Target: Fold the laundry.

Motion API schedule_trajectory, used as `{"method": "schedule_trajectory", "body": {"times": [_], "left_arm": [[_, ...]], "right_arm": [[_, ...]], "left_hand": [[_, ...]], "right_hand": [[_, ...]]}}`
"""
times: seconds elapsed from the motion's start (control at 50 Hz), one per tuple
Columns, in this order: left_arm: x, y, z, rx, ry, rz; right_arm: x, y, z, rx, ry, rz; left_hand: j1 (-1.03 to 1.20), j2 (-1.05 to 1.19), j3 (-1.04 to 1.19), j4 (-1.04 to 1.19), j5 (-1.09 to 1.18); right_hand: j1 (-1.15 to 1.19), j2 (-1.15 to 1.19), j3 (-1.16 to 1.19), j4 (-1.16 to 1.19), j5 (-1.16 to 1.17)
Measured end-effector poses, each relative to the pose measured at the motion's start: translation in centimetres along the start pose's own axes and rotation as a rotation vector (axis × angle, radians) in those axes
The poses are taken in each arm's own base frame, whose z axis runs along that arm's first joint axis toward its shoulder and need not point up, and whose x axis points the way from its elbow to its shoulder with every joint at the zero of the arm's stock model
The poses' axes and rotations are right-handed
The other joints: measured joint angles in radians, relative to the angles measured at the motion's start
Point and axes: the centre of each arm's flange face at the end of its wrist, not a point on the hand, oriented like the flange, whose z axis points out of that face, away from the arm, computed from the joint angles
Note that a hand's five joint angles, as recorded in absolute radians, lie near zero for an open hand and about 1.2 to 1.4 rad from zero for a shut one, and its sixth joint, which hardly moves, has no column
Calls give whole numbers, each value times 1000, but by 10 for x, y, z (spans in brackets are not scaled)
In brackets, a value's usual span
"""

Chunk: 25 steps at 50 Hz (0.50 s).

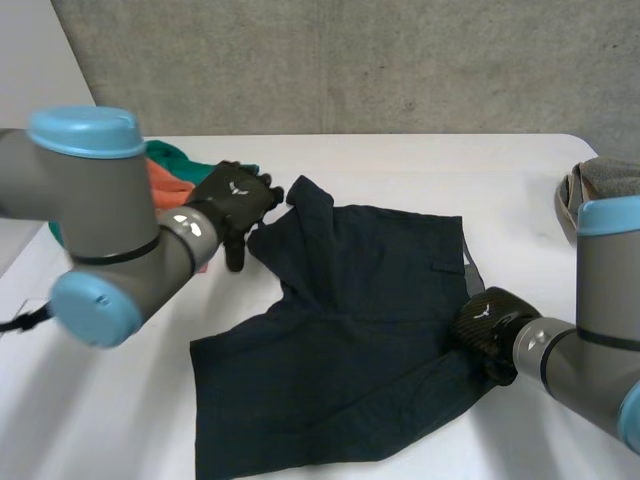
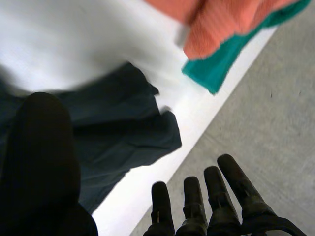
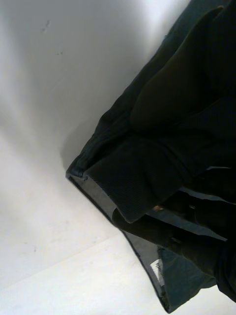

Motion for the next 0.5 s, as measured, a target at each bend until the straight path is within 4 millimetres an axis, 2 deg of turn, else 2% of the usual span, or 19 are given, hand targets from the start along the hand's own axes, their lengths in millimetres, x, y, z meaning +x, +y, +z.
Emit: {"method": "schedule_trajectory", "body": {"times": [0.14,0.22,0.28,0.32,0.36,0.42,0.5], "left_arm": [[11,26,66,54,42,87],[18,42,87,25,47,146],[24,55,98,-15,52,191],[26,60,101,-34,54,210],[28,65,104,-50,55,230],[30,69,107,-69,55,254],[27,67,105,-92,29,264]], "right_arm": [[-9,1,3,29,34,-2],[-9,1,4,37,55,-5],[-9,2,5,40,68,-5],[-9,2,5,42,72,-5],[-8,2,5,43,76,-4],[-7,3,4,46,83,-3],[-5,2,4,51,91,-1]], "left_hand": [[60,61,66,65,65],[88,94,100,97,99],[122,126,132,129,132],[221,219,217,213,215],[391,366,370,366,366],[793,781,781,779,771],[852,908,906,907,864]], "right_hand": [[0,0,0,0,0],[0,0,0,0,0],[0,0,0,0,0],[0,0,0,0,0],[0,0,0,0,0],[0,0,0,0,0],[0,0,0,0,0]]}}
